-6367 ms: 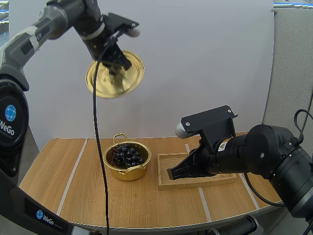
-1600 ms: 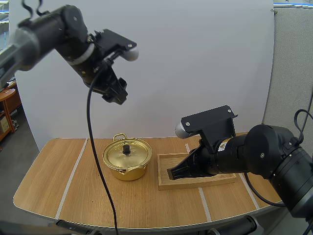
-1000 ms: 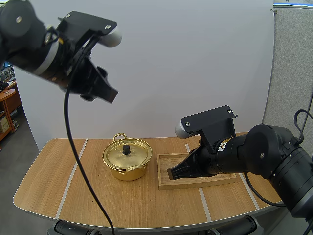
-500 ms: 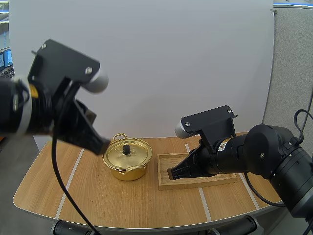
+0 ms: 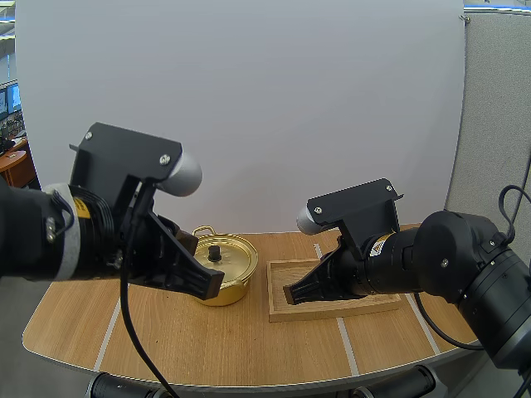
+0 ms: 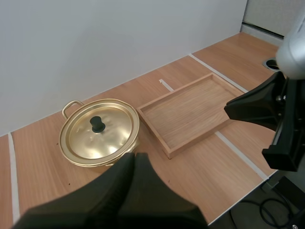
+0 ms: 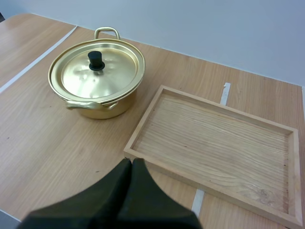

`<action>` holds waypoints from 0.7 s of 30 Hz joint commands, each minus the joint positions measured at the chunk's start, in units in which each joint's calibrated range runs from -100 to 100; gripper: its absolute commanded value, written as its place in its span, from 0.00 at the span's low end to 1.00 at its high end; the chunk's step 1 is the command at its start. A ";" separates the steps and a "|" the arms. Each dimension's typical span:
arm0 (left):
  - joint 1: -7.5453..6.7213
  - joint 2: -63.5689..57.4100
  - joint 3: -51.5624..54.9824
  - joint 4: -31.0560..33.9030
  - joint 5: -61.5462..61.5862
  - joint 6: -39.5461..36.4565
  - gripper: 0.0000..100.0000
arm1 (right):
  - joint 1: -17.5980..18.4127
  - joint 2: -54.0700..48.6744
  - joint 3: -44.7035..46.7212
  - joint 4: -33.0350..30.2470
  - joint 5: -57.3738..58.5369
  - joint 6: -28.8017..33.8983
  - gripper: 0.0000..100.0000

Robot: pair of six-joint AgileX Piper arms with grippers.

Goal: Open the pot, put the grape inside, and close it

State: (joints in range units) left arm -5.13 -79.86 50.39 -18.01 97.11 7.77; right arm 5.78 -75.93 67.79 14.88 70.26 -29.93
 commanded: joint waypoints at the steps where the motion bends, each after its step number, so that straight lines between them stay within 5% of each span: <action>1: 0.90 -2.38 2.27 -0.89 -9.05 -1.54 0.00 | -0.21 -2.23 -0.09 1.02 -5.28 -0.25 0.00; 5: 2.13 -5.81 4.86 -1.01 -16.85 -4.19 0.00 | -1.41 -6.05 -0.09 1.02 -7.77 -0.25 0.00; 15: 2.48 -15.83 13.10 -1.01 -32.34 -6.35 0.00 | -2.25 -21.61 -0.09 1.56 -23.06 -0.25 0.00; 21: 4.69 -20.14 19.04 -1.01 -42.99 -9.11 0.00 | -4.50 -24.07 1.07 1.56 -24.96 -0.25 0.00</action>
State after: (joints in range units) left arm -1.17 -99.02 67.16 -18.25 60.70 0.50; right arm 3.13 -98.74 67.79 15.81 48.81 -29.93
